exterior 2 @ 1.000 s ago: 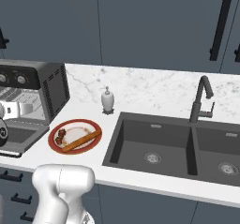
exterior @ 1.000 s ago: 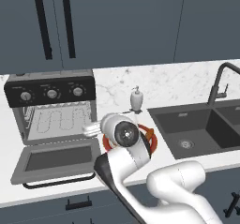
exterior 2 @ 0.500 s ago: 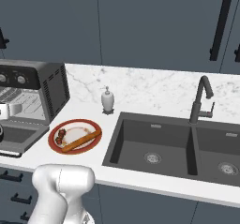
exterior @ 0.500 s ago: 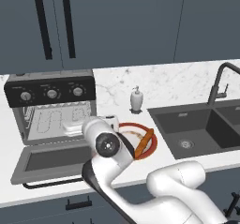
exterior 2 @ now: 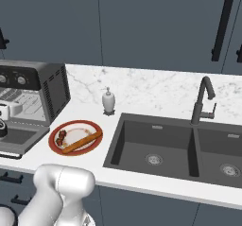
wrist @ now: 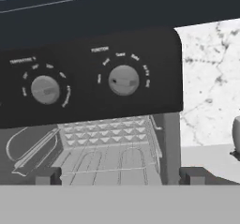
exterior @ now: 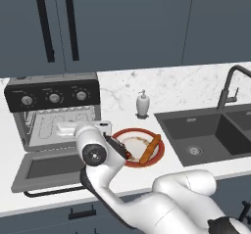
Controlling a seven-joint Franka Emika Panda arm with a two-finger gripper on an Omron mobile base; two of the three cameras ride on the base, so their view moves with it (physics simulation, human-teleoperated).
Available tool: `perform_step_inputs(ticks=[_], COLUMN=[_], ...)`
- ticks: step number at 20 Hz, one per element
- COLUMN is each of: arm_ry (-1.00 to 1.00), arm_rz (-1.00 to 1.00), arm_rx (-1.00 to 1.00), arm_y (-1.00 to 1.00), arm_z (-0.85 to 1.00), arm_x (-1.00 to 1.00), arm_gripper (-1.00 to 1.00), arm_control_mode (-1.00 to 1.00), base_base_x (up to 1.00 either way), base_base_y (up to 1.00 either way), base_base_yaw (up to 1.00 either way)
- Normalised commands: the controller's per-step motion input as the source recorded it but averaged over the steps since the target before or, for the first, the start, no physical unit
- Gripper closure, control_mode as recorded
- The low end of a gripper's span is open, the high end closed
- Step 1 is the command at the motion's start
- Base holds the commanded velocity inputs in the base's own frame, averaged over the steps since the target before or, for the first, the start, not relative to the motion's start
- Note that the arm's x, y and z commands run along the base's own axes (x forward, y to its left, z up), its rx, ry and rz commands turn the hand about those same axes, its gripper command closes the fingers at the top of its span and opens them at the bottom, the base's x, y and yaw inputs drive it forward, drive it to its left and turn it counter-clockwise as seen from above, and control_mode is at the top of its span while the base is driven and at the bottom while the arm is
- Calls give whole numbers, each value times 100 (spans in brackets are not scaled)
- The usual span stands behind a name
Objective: Pick up the kebab skewer and baguette bread, and place them inside the toaster oven. Close the toaster oven door and start by setting the timer.
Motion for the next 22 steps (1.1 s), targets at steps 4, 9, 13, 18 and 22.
perform_step_inputs(ticks=[4,9,13,18,22], arm_ry=[3,7,7,1,0], arm_rz=[-17,-11,-6,-1,0], arm_rx=[0,-1,-2,-3,-2], arm_y=[38,15,1,1,10], arm_z=[-2,-15,-29,-35,-20], arm_x=[31,43,40,34,35], arm_gripper=[-100,-100,-100,-100,-100], arm_control_mode=[-100,-100,-100,-100,-100], base_base_x=[0,0,0,0,0], base_base_y=[0,0,0,0,0], base_base_yaw=[0,0,0,0,0])
